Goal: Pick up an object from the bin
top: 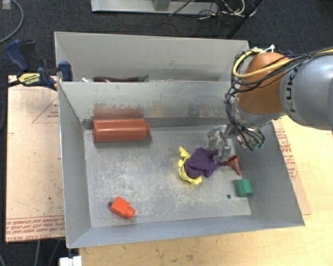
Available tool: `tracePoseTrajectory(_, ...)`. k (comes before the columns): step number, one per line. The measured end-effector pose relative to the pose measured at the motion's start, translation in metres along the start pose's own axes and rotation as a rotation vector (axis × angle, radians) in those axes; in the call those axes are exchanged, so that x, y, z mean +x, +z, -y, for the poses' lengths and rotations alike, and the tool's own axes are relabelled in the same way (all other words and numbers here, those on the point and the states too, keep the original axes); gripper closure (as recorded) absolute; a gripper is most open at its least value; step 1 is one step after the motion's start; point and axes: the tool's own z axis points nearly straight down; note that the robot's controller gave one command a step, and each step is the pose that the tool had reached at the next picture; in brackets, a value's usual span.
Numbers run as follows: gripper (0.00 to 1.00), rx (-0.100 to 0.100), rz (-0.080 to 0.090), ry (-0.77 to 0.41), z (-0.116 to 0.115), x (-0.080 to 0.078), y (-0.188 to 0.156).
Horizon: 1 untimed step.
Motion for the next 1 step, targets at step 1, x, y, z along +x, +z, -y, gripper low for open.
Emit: tracePoseTrajectory(1, 1.0, 0.0, 0.0, 0.0, 0.0, 0.0, 0.0)
